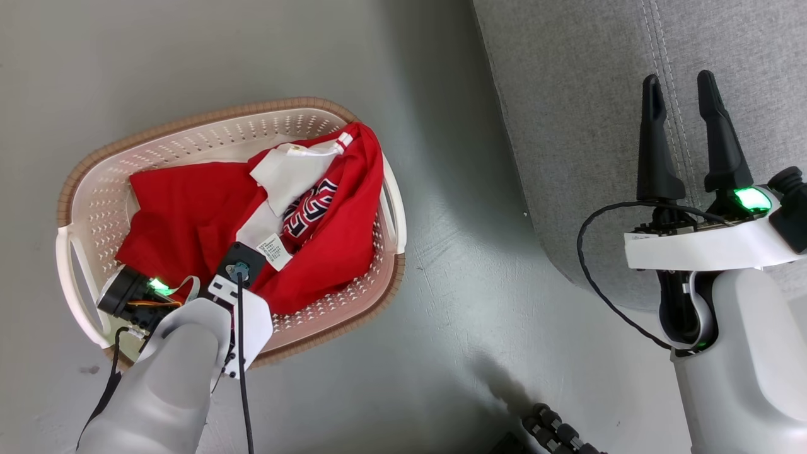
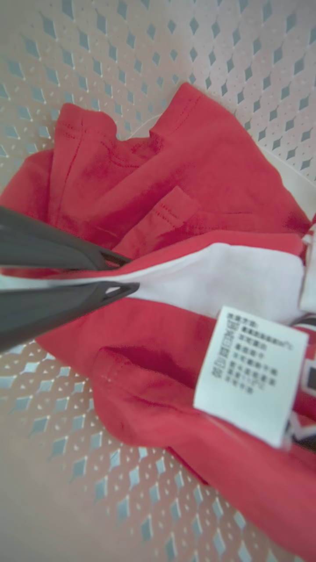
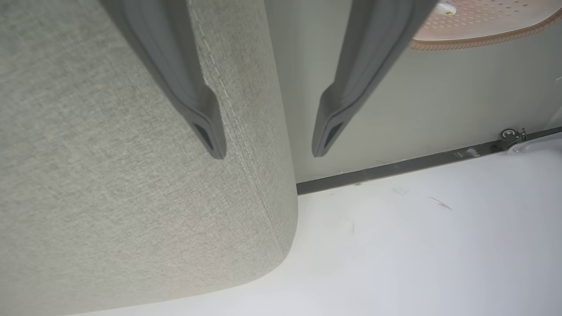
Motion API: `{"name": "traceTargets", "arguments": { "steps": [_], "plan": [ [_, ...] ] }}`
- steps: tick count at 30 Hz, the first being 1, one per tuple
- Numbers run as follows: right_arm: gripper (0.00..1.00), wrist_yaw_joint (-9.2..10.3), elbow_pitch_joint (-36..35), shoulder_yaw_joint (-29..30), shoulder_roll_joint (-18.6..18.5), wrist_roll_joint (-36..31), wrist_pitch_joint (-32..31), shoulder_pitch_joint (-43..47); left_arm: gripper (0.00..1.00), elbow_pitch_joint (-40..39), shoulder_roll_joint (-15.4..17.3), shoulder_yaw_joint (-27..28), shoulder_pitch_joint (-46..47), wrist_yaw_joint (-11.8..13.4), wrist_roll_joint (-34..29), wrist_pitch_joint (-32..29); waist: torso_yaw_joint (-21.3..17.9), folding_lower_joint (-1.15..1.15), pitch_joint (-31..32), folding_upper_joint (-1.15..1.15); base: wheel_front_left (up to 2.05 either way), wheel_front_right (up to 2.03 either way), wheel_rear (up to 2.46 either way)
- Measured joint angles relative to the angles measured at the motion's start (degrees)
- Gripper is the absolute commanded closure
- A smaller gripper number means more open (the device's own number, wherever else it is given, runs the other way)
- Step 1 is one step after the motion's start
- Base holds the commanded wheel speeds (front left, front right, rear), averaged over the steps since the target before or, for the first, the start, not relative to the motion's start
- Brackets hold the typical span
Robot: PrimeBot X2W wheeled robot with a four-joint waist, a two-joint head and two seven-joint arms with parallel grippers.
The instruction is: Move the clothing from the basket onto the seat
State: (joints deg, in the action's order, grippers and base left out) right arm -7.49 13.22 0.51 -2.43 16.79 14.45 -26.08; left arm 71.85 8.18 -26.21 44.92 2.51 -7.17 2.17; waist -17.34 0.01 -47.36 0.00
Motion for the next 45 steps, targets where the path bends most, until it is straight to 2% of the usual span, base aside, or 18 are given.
{"name": "traceTargets", "arguments": {
  "steps": [18,32,45],
  "plan": [
    [0.0,0.0,0.09,0.78,-0.01,0.44,0.0,-0.05,1.0,-2.75,-0.77,1.85,0.1,1.57,2.36,7.94,1.54,0.0,3.59,0.0,0.0,0.0,0.0],
    [0.0,0.0,0.43,1.19,-0.02,-0.19,0.0,-0.02,1.0,-4.52,-1.72,2.53,0.09,2.31,3.54,10.53,3.22,0.0,7.12,0.0,0.0,0.0,0.0],
    [0.0,0.0,1.34,1.55,-0.03,-3.02,0.0,0.03,1.0,-9.32,-3.05,4.94,-0.08,4.57,6.5,11.9,5.56,0.0,11.47,0.0,0.0,0.0,0.0]
  ]
}}
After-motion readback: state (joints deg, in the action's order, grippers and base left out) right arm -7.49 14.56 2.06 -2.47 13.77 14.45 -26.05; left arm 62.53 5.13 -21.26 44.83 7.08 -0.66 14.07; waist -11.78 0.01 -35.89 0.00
